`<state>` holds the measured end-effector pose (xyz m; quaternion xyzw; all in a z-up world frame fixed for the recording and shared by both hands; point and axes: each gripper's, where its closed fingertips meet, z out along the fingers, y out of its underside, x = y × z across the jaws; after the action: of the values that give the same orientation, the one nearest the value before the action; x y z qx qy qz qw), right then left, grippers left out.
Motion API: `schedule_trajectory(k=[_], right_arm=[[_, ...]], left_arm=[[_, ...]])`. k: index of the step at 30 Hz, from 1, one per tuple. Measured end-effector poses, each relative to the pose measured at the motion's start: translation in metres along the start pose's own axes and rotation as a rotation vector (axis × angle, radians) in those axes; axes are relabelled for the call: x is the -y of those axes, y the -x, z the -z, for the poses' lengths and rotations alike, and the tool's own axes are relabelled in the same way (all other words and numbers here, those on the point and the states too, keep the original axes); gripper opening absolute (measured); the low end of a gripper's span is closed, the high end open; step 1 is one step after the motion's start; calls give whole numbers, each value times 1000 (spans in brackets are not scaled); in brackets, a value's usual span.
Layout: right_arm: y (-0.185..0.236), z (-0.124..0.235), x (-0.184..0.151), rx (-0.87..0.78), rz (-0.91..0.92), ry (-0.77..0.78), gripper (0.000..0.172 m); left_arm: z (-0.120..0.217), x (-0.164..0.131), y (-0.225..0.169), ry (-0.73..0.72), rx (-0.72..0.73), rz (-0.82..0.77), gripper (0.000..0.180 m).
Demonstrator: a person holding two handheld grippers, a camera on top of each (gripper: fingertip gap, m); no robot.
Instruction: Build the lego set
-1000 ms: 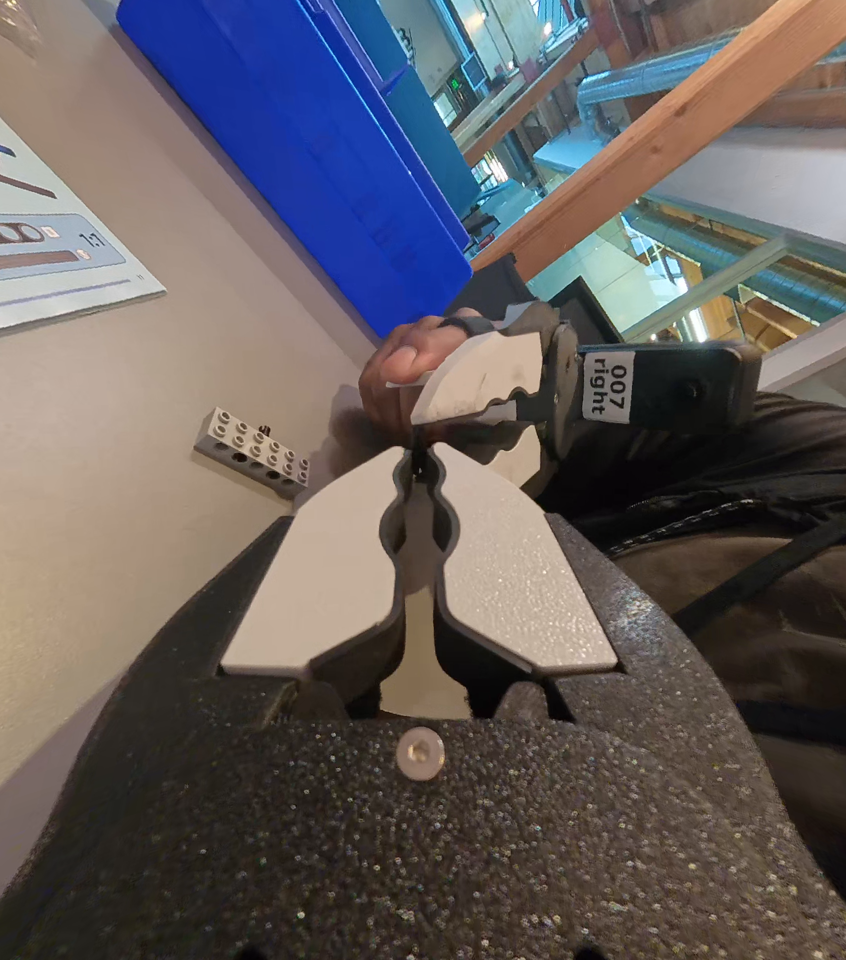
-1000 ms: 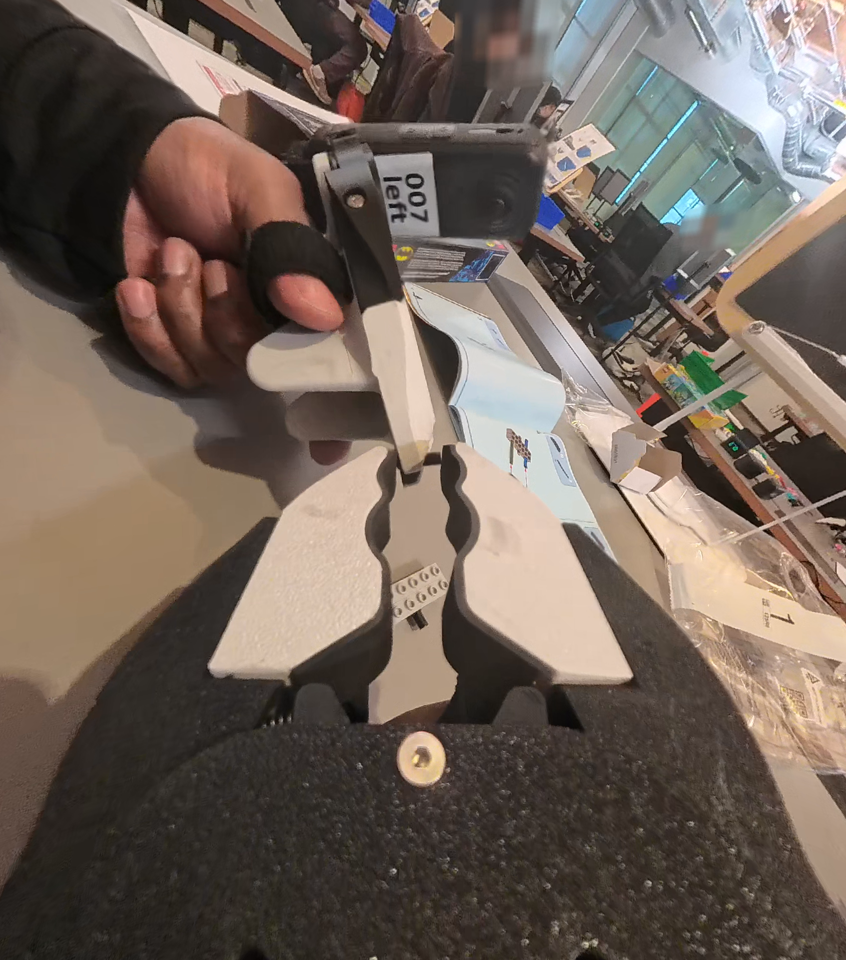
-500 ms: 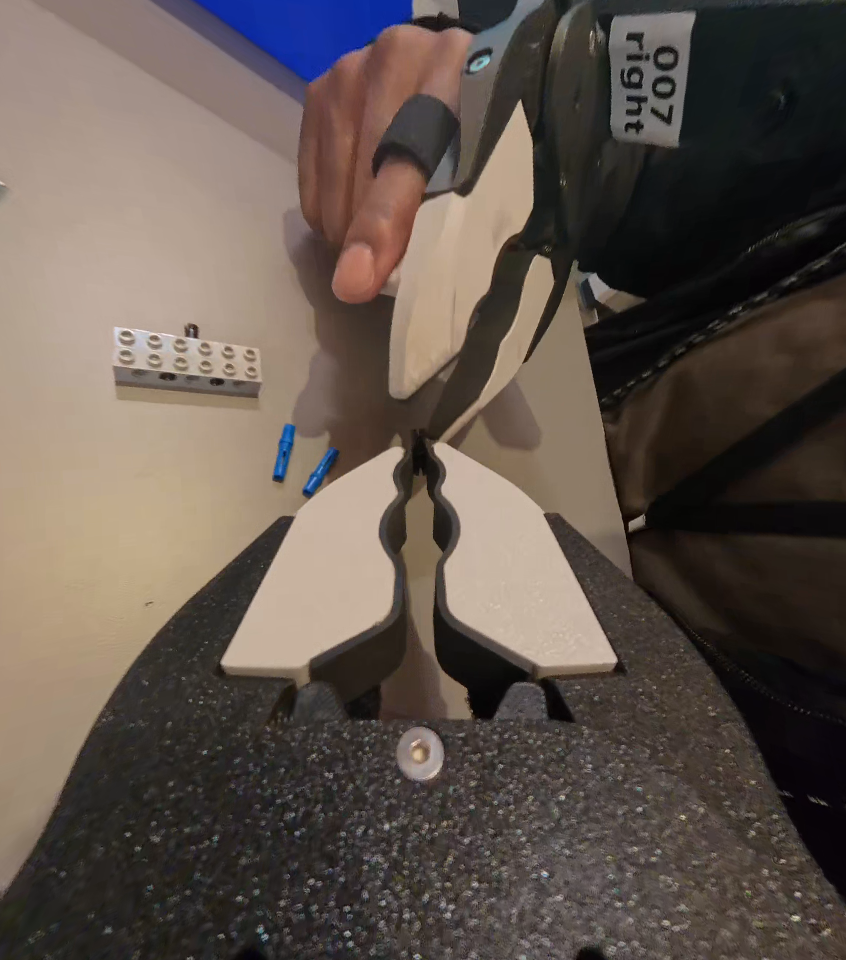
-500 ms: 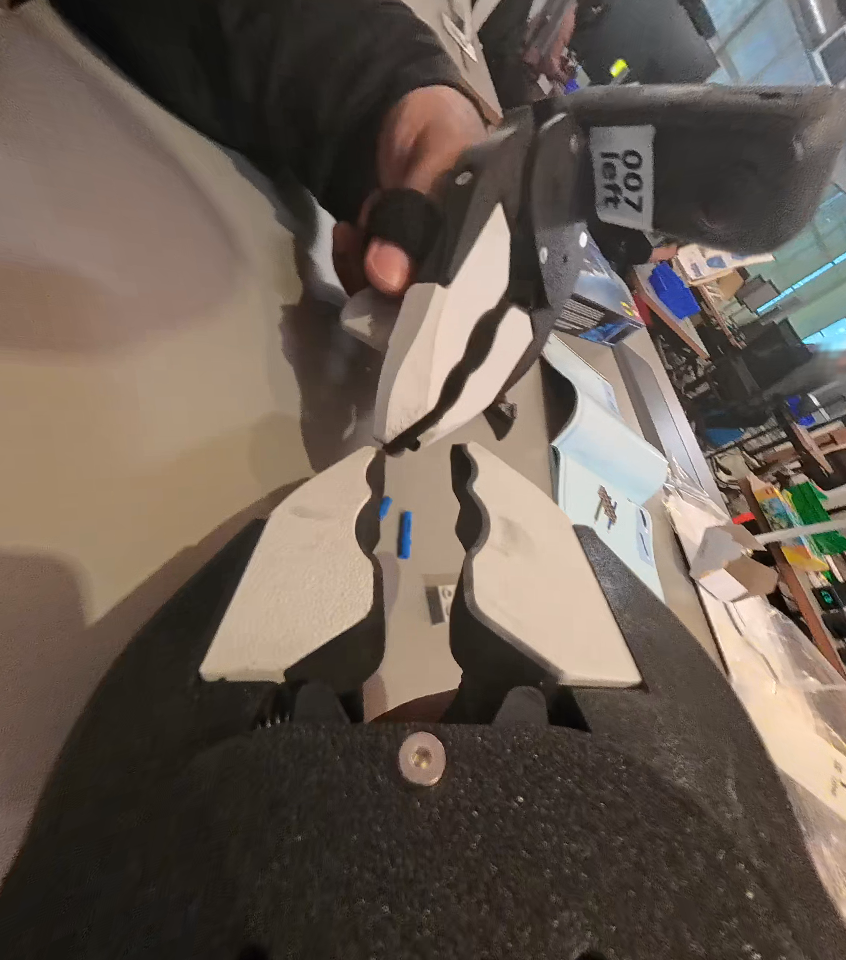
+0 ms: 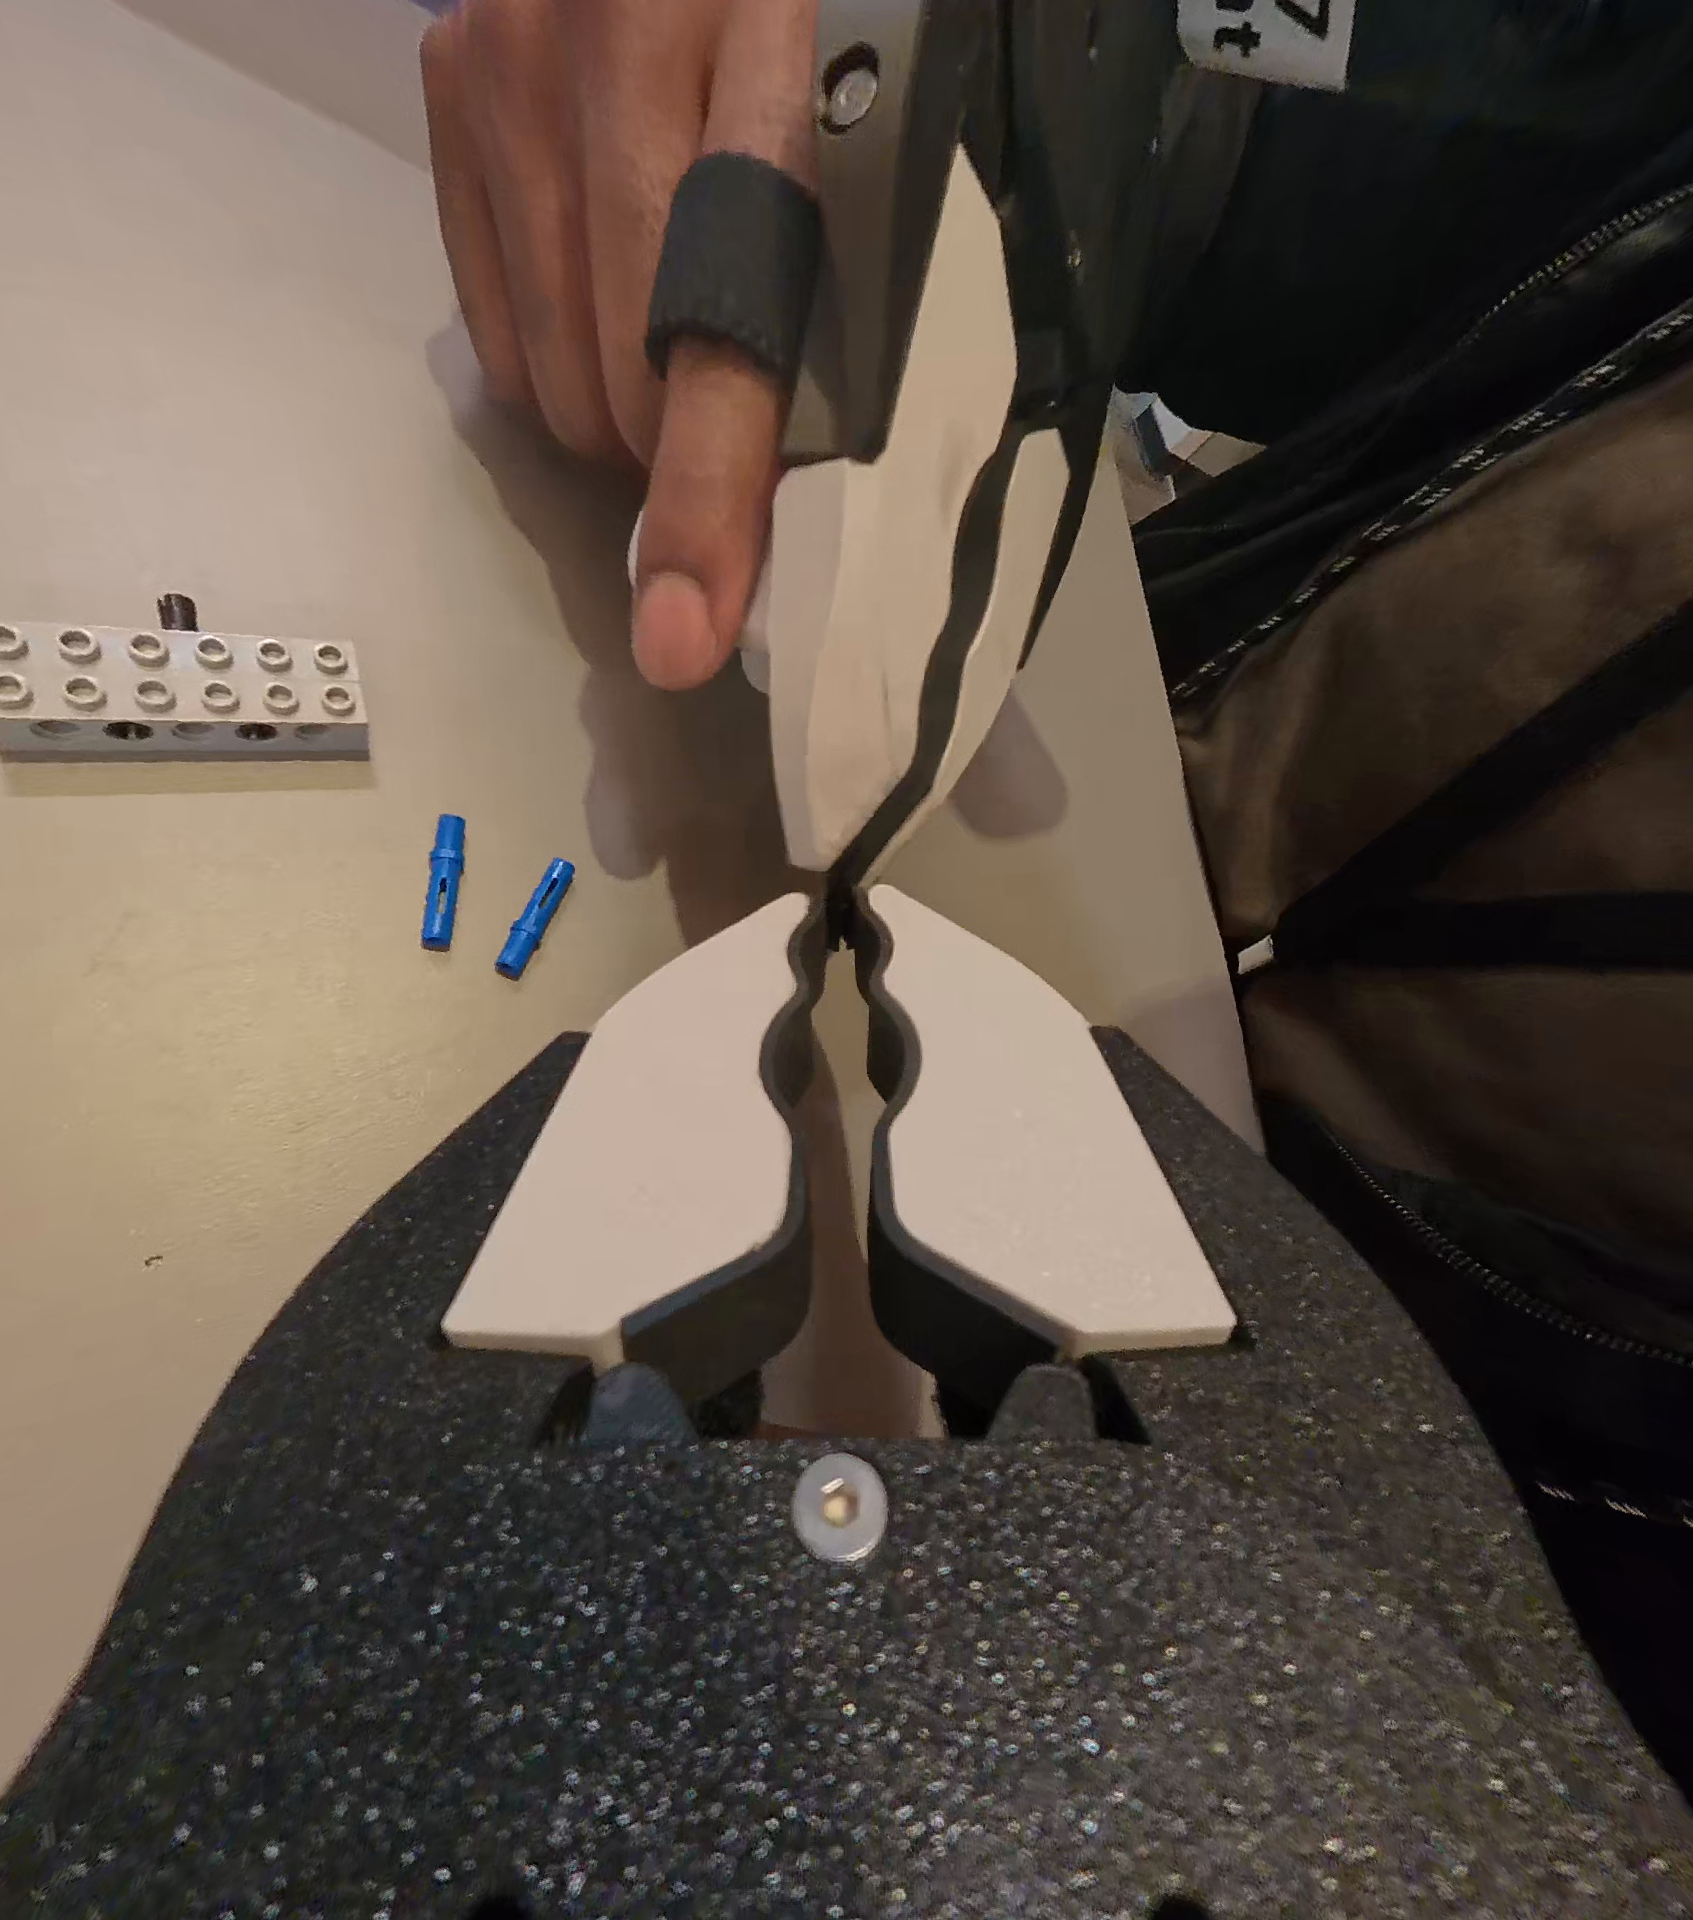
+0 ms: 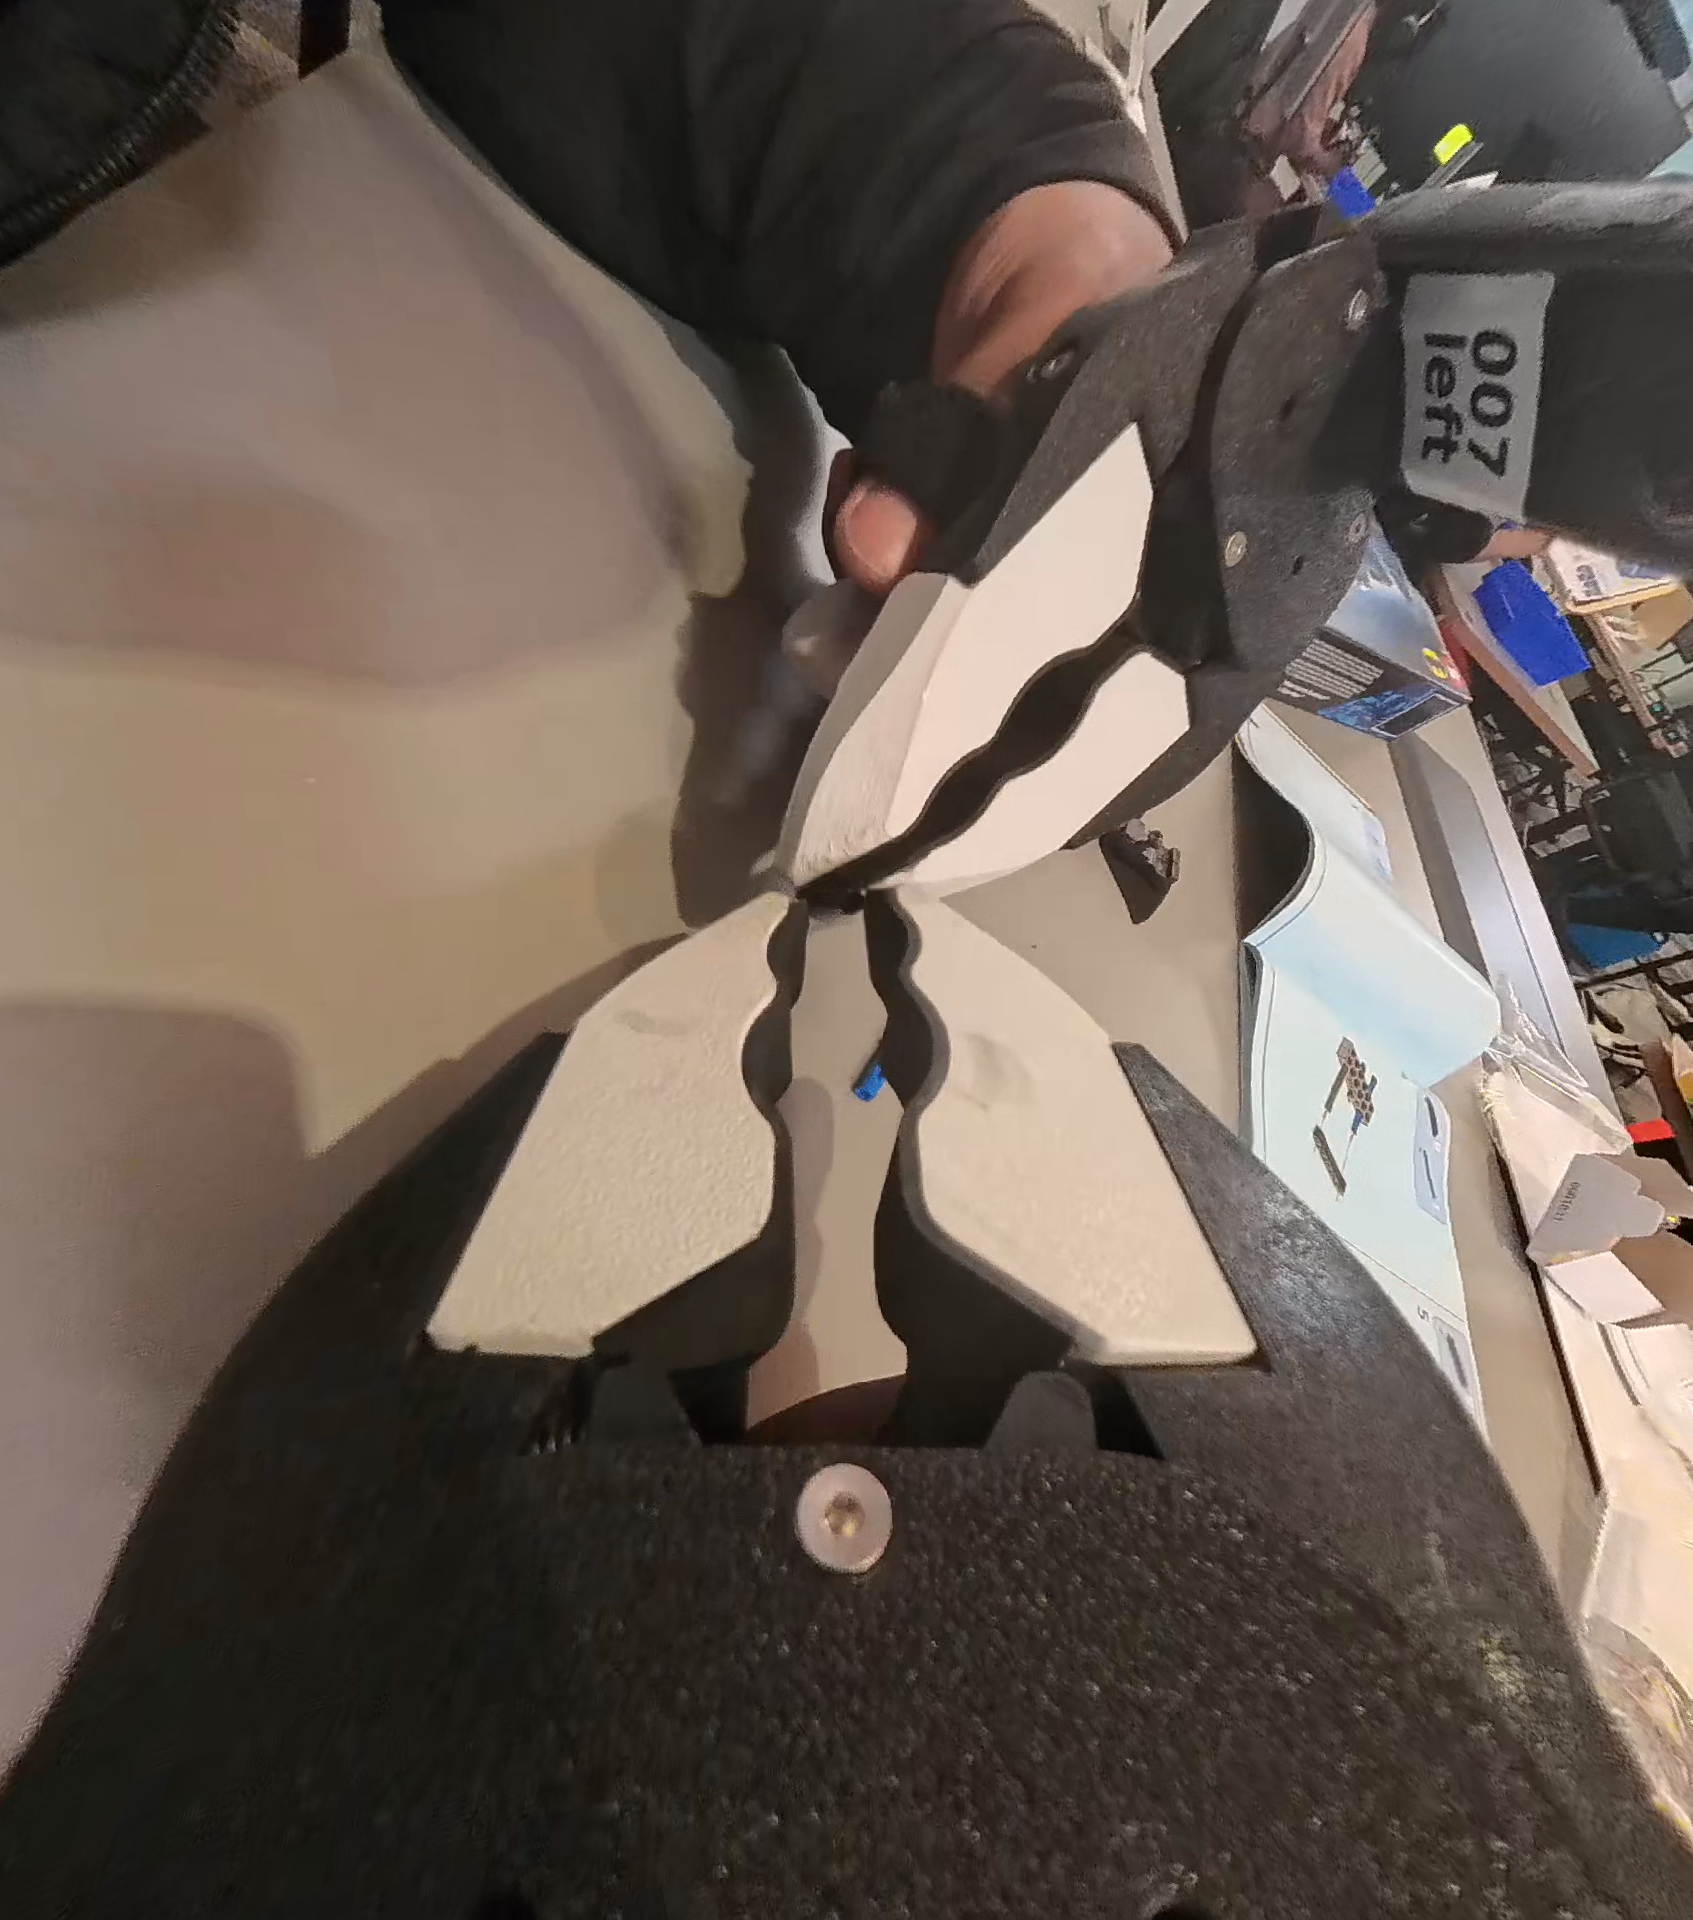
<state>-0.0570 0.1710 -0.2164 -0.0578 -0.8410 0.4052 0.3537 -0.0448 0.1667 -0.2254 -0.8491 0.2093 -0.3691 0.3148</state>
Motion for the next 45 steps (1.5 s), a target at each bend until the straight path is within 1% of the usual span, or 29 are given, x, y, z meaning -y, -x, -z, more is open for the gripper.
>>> schedule_trajectory(k=[8, 11, 14, 16, 19, 22, 25, 31, 33, 38, 41, 45], right_arm=[[6, -2, 1, 25, 6, -5, 6], [2, -1, -1, 10, 3, -3, 5], [-11, 2, -2, -38, -61, -14, 5], [-24, 5, -4, -94, -122, -12, 4], [-43, 9, -12, -167, -254, -5, 4], [-58, 14, -13, -216, -369, -34, 4], [-65, 18, -10, -231, -451, -81, 4], [-68, 21, -2, -208, -555, -163, 4], [-68, 21, 0, -201, -574, -177, 4], [-66, 21, 4, -167, -616, -210, 4], [-64, 21, 5, -156, -613, -216, 4], [-63, 20, 7, -140, -619, -223, 4]], left_arm=[[-5, -4, -5, 23, -36, -5, 5], [-4, -1, -2, -5, -29, 9, 5], [4, 10, 3, -81, -9, 20, 6], [12, 18, 12, -148, 34, 13, 16], [30, 34, 28, -274, 153, -79, 27], [47, 48, 35, -405, 241, -182, 26], [54, 58, 31, -488, 271, -260, 22], [49, 62, 28, -486, 356, -394, 16], [47, 62, 24, -483, 358, -436, 15], [46, 63, 22, -479, 439, -561, 12], [44, 63, 20, -476, 452, -600, 12], [45, 65, 17, -499, 446, -612, 9]])
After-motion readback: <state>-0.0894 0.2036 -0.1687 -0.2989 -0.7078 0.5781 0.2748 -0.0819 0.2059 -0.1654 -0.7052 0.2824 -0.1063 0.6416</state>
